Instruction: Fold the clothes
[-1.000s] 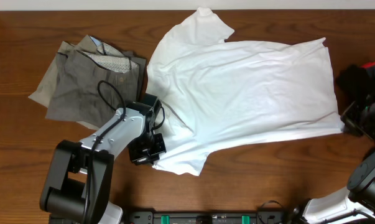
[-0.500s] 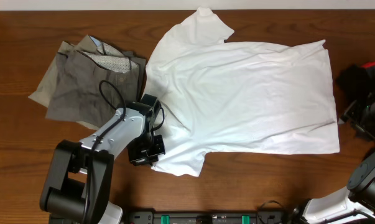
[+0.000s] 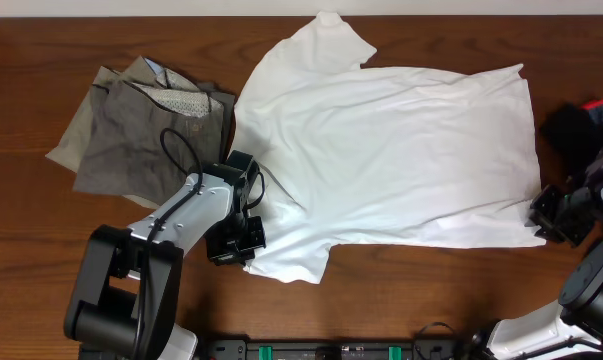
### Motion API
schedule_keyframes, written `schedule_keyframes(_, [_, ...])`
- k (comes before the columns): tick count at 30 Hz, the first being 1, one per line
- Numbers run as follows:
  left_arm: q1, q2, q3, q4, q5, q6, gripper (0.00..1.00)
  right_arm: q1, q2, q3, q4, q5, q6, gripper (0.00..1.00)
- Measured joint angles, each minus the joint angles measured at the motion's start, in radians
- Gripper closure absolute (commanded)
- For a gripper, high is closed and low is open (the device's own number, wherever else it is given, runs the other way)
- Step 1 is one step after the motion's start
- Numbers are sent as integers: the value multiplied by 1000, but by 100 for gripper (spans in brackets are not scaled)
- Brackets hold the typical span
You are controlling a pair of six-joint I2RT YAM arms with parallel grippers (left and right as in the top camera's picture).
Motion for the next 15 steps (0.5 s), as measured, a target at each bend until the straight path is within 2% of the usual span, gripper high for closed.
schedule_keyframes(5, [0, 0, 0, 0, -24, 14, 94, -6, -22, -111, 178, 37, 50, 94])
schedule_keyframes(7, [0, 0, 0, -2, -28, 20, 94, -6, -46, -144, 197, 60, 66, 99])
schedule_keyframes(15, [0, 0, 0, -27, -44, 48, 94, -40, -30, -129, -18, 213, 132, 99])
